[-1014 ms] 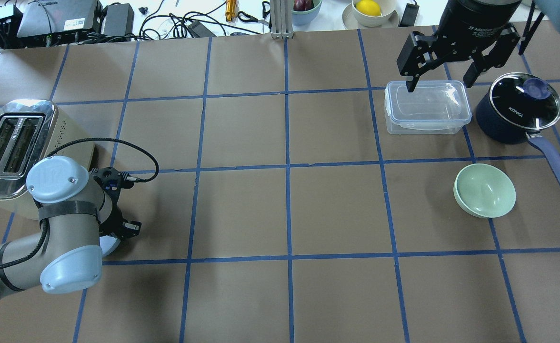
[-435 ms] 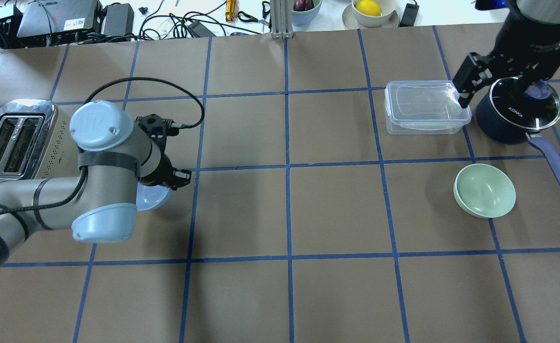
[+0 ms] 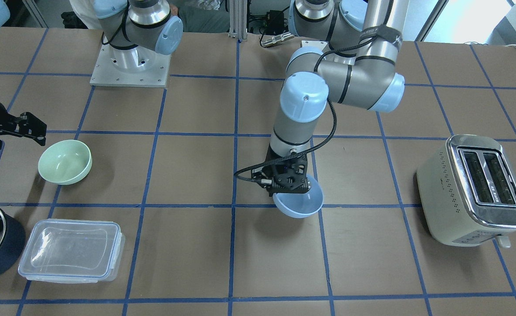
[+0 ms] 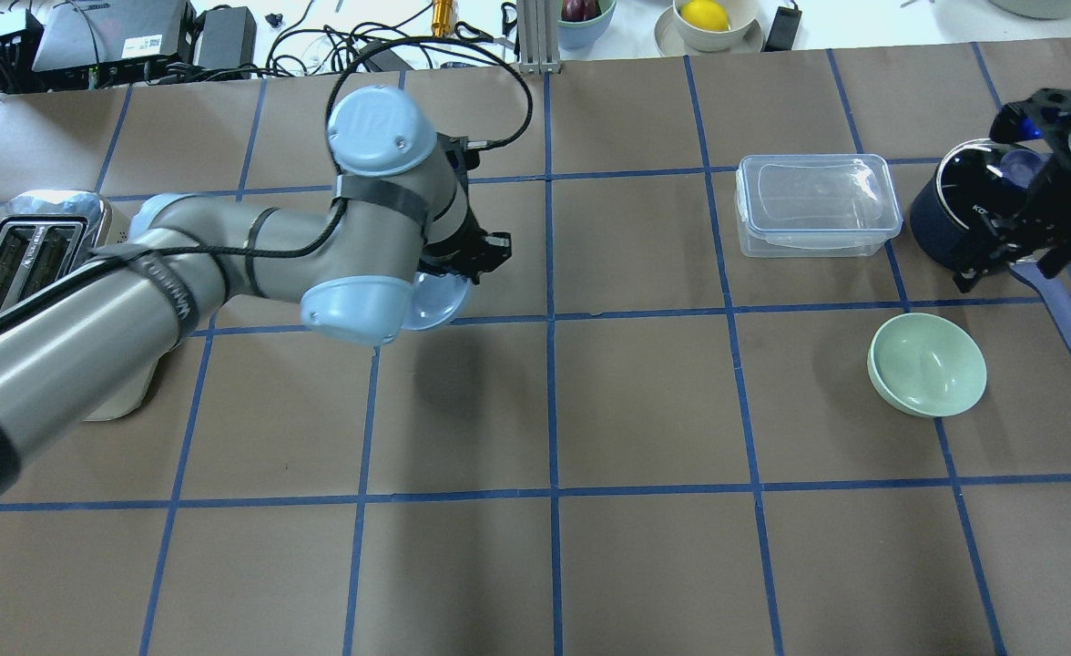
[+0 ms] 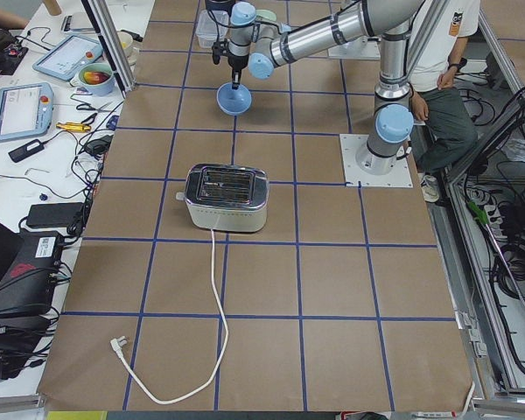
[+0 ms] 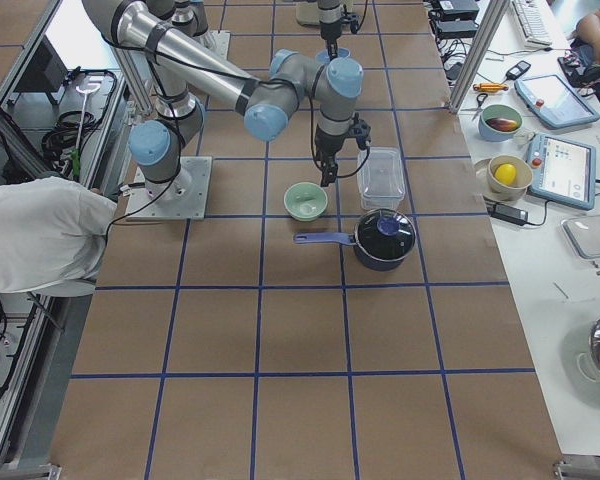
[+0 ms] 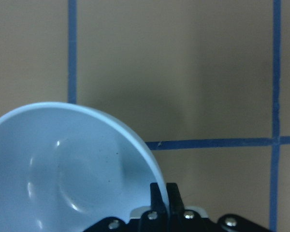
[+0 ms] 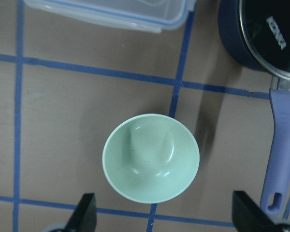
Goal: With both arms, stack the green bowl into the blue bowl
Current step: 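Carry the blue bowl to center with left gripper while right grasps green bowl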
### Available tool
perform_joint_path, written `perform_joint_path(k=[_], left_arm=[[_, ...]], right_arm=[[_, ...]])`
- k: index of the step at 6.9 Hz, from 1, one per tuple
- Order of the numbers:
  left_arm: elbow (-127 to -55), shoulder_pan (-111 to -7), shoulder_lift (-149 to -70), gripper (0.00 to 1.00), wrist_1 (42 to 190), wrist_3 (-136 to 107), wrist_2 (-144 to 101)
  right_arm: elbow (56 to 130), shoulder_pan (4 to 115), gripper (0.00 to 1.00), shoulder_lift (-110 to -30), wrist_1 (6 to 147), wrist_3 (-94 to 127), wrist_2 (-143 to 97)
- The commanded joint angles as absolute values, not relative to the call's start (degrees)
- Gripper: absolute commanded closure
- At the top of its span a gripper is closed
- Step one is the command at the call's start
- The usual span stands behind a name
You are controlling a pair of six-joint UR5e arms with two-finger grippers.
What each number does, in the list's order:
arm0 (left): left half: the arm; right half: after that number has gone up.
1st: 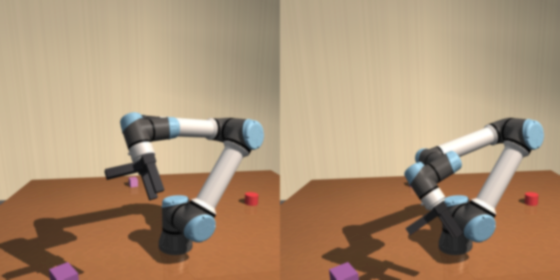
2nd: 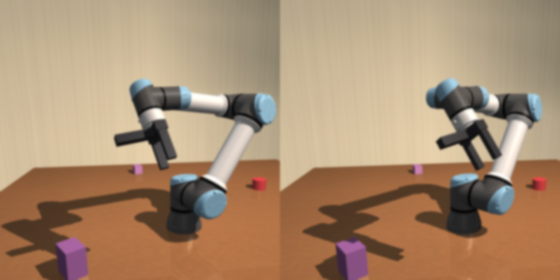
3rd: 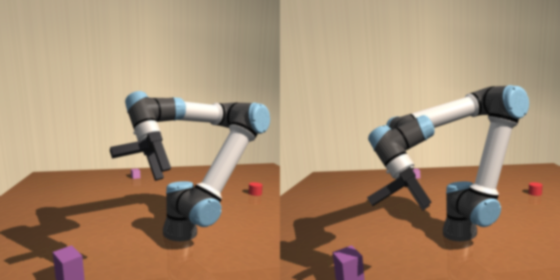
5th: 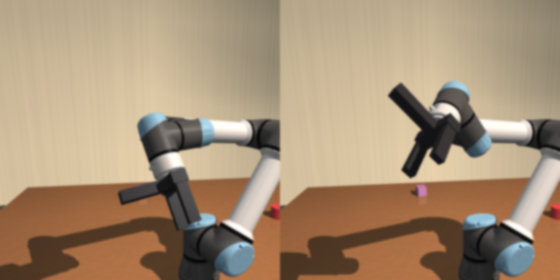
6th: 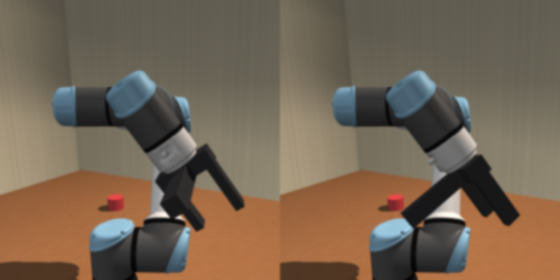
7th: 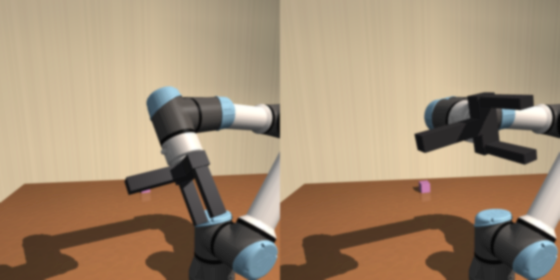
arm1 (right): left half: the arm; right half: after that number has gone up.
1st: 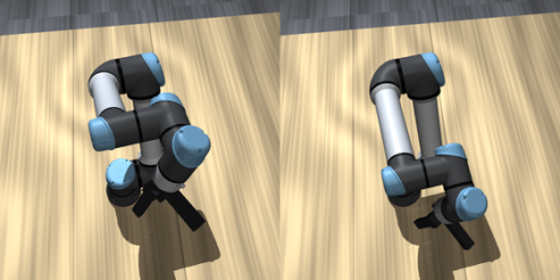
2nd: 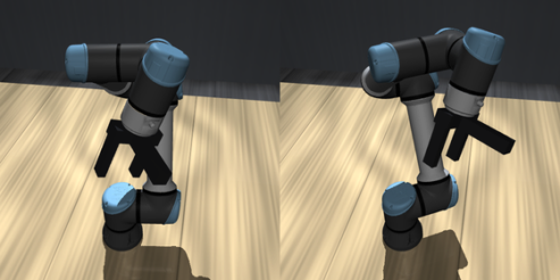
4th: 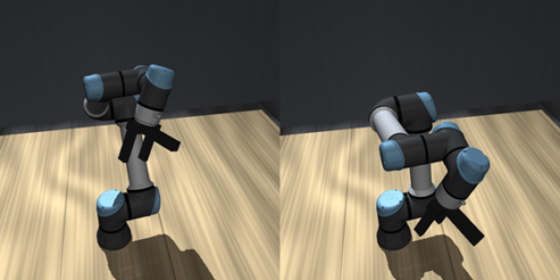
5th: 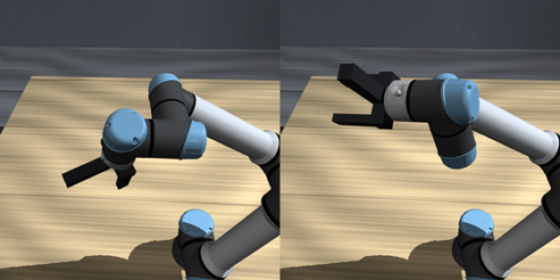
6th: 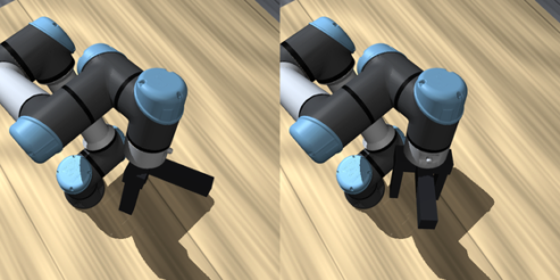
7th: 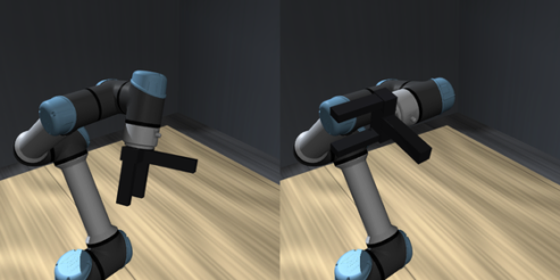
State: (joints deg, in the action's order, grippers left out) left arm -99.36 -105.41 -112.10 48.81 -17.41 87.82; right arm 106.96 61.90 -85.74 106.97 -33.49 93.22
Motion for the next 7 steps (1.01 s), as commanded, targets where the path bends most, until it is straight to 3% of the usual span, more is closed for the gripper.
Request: perform_joint_path(k=[1, 2, 3, 4, 5, 6, 7], left_arm=[[-85.9, -112.2, -122.1, 1.0, 54.4, -24.8, 90.4], [-85.1, -114.7, -123.5, 1.0, 55.3, -25.1, 92.2], [-86.0, -115.6, -123.6, 1.0, 56.2, -24.7, 92.5], [-87.5, -115.6, -123.5, 0.97, 56.0, -22.8, 94.8], [-87.5, -115.6, -124.0, 0.81, 55.5, -22.0, 94.5], [-87.0, -115.3, -121.5, 0.17, 55.4, -20.9, 94.0], [-85.4, -114.5, -119.4, 0.0, 55.4, -20.8, 93.1]], right_arm=[[117.6, 55.9, 0.03, -85.6, 117.5, -35.2, 88.7], [121.2, 55.9, 0.07, -83.7, 125.0, -35.3, 88.6], [123.7, 55.8, 0.18, -81.2, 129.3, -35.6, 88.9], [124.0, 55.8, 0.53, -80.3, 130.6, -37.3, 89.4], [124.0, 55.8, 0.77, -80.2, 130.9, -39.0, 89.5], [124.0, 55.7, 1.0, -80.2, 130.8, -39.3, 89.4], [123.9, 55.7, 1.0, -80.2, 130.7, -39.5, 89.3]])
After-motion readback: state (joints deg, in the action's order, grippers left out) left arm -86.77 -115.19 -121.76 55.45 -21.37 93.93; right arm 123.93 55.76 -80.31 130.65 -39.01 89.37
